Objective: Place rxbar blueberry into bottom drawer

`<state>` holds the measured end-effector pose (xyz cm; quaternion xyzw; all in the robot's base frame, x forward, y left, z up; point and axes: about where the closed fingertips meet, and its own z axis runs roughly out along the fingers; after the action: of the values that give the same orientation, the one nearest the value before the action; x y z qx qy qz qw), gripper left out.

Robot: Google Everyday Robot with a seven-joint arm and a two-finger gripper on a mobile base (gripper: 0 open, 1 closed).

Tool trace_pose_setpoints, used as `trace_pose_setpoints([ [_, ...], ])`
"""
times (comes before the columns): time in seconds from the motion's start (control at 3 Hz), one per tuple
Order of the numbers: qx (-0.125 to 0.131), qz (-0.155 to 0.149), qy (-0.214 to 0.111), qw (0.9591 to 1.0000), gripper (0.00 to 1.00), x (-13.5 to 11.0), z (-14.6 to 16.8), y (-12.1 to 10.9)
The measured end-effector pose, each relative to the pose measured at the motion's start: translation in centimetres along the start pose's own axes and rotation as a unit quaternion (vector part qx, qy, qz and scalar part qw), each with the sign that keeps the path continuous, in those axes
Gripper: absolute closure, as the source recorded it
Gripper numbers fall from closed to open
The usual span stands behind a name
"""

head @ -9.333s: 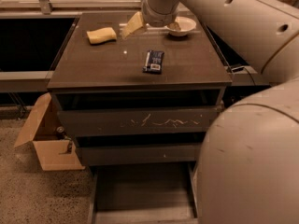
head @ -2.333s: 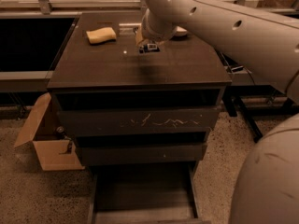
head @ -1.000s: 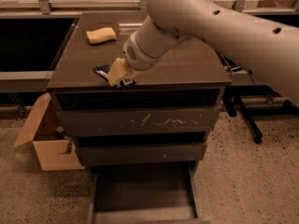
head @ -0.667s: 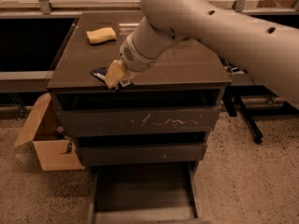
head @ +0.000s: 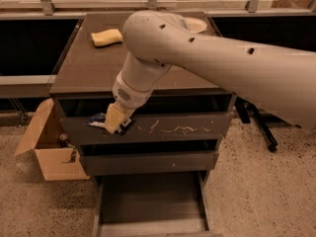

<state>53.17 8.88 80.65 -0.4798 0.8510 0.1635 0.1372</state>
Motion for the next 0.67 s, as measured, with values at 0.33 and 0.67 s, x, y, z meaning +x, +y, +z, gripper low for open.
trace_pose_setpoints([
  [0.33, -0.02, -0.025, 0.042, 0.9986, 1.0, 4.58, 4.71, 1.41],
  [0.67, -0.02, -0.025, 0.042, 0.9986, 1.0, 4.58, 4.71, 1.41],
])
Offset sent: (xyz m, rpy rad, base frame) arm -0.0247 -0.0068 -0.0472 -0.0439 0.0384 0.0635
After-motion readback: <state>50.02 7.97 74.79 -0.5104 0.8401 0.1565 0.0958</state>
